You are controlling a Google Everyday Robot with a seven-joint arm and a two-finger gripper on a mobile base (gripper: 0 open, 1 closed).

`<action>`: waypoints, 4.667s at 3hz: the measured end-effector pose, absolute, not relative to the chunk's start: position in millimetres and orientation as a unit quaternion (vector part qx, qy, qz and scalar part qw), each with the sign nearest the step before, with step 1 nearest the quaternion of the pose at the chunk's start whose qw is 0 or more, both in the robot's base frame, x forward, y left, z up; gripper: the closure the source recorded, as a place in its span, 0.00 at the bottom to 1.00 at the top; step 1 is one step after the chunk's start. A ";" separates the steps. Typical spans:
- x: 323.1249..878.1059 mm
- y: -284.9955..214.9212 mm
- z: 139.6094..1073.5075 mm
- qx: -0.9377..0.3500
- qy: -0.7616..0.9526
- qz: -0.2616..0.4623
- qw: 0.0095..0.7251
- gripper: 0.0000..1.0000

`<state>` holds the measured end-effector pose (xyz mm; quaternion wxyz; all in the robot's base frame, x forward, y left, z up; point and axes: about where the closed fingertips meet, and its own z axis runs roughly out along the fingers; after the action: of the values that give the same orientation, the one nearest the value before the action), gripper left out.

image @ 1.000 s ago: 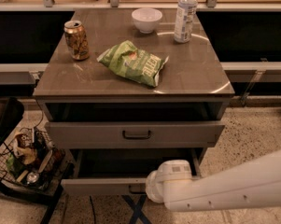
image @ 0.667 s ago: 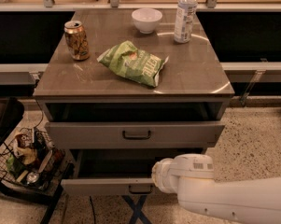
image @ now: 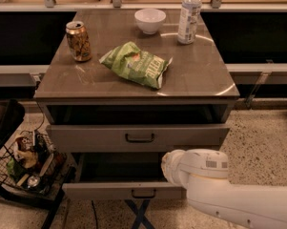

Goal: Open middle drawer

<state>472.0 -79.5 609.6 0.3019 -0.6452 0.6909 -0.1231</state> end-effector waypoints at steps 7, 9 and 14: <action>538.9 -113.7 475.3 -0.668 0.678 -0.172 0.252 1.00; 539.5 -113.4 431.9 -0.676 0.685 -0.141 0.234 1.00; 439.4 -123.9 388.3 -0.685 0.716 -0.054 0.122 1.00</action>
Offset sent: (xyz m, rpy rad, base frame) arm 0.0432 -0.0244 -0.0458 -0.2151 -0.1134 -0.0102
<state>439.4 -123.9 388.3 0.1222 -0.6849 0.7163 -0.0537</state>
